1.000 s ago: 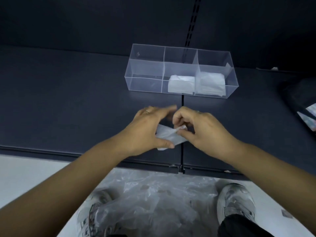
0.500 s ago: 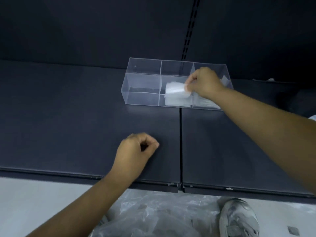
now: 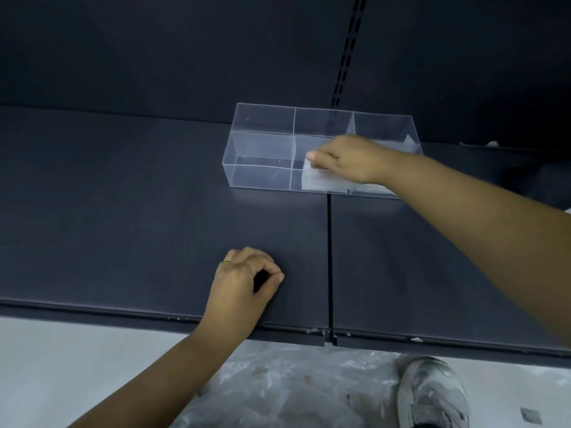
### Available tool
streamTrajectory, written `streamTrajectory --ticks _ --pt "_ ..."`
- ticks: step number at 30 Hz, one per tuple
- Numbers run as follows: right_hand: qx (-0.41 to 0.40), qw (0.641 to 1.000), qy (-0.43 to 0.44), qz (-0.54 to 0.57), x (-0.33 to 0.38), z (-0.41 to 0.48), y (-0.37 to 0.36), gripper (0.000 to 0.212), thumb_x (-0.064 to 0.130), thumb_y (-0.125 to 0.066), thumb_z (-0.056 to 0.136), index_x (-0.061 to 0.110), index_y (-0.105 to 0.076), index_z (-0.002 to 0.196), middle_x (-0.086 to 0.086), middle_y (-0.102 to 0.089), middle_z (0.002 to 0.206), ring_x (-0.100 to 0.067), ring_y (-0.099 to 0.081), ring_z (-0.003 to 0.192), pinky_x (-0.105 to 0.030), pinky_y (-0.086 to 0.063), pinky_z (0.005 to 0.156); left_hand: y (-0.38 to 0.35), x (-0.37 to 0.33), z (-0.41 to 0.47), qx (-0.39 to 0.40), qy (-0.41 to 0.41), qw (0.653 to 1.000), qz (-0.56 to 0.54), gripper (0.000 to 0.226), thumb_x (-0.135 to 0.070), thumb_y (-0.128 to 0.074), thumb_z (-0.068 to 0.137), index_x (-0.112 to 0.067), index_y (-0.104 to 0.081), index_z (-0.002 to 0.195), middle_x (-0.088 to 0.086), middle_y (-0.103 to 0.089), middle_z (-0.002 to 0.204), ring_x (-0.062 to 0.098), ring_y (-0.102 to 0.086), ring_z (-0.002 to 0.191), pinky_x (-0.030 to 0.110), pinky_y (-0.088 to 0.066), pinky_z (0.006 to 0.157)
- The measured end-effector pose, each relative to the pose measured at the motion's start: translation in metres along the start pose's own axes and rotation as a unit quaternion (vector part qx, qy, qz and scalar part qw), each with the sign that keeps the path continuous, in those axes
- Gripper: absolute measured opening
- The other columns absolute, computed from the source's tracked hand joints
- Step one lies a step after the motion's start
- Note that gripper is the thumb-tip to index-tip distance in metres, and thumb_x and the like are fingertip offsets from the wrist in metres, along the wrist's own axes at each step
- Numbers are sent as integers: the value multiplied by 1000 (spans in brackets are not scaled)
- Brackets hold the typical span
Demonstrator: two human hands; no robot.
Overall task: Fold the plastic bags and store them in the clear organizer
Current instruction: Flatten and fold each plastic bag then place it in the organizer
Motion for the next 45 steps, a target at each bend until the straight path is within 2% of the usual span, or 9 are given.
streamTrajectory --ticks 4,10,16,19,23,31,35,40,45 --pt "28 998 -38 -41 3 -13 -11 71 59 -23 97 3 -64 108 -16 -61 118 -31 -55 109 -38 -42 95 -8 -2 -14 31 -16 998 42 22 -26 -66 89 -16 -70 108 -5 -58 119 18 -49 115 30 -32 102" --pt "-262 949 165 60 79 -135 -2 35 38 -41 98 12 -64 91 -2 -59 89 -17 -55 82 -30 -42 71 -27 1 -53 125 -92 966 207 60 -50 -36 96 -17 -37 146 1 -27 156 19 -19 146 40 -11 119" --pt "149 987 43 33 66 -247 -220 51 65 -45 88 22 -58 110 7 -58 105 -11 -54 92 -29 -39 74 -29 13 -69 136 -92 951 262 68 -56 -17 95 -18 -24 151 1 -19 159 18 -11 147 45 -7 119" --pt "178 982 -58 -28 26 -257 -273 64 68 -56 78 19 -47 118 2 -47 116 -20 -48 107 -33 -39 87 -32 14 -71 134 -89 949 271 68 -56 -16 96 -18 -22 151 1 -17 160 18 -10 148 43 -3 120" --pt "203 977 -44 52 27 -247 -288 21 28 -63 85 19 -46 75 1 -48 86 -23 -50 90 -30 -32 70 -28 10 -72 122 -79 955 258 67 -58 -16 97 -20 -18 152 -2 -12 160 15 -3 148 40 4 119" --pt "47 974 94 200 72 -233 -101 16 38 -60 90 25 -69 85 14 -62 84 -3 -58 78 -16 -42 70 -39 -56 -90 275 -116 954 -43 69 -67 -61 75 -36 -48 136 -27 -49 125 -18 -33 119 4 -17 105" --pt "-79 951 3 298 30 -222 -40 33 48 -70 73 16 -64 67 5 -61 63 -8 -55 58 -23 -44 58 -30 -39 -69 281 -4 954 -109 18 -36 -76 77 -30 -73 94 -16 -72 87 -2 -64 85 17 -49 79" --pt "-160 862 -161 452 -46 -221 -63 58 50 -65 79 -4 -50 64 -3 -47 51 -12 -39 48 -22 -35 48 -15 -22 -58 223 108 930 -272 24 -43 -67 75 -19 -73 76 -7 -71 71 4 -64 65 14 -50 63" --pt "-222 805 -247 492 -71 -233 -73 38 61 -50 88 24 -59 90 4 -63 91 -9 -61 80 -30 -49 74 -3 -3 -39 59 215 889 -399 26 -23 -61 91 -15 -66 67 -3 -64 65 7 -62 64 18 -53 67"
Point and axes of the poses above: each hand's wrist, its own z-axis towards the middle knuckle, its own y-axis out of the back of the hand, x = y × z, the point moved 9 cm from there along z, towards the middle knuckle
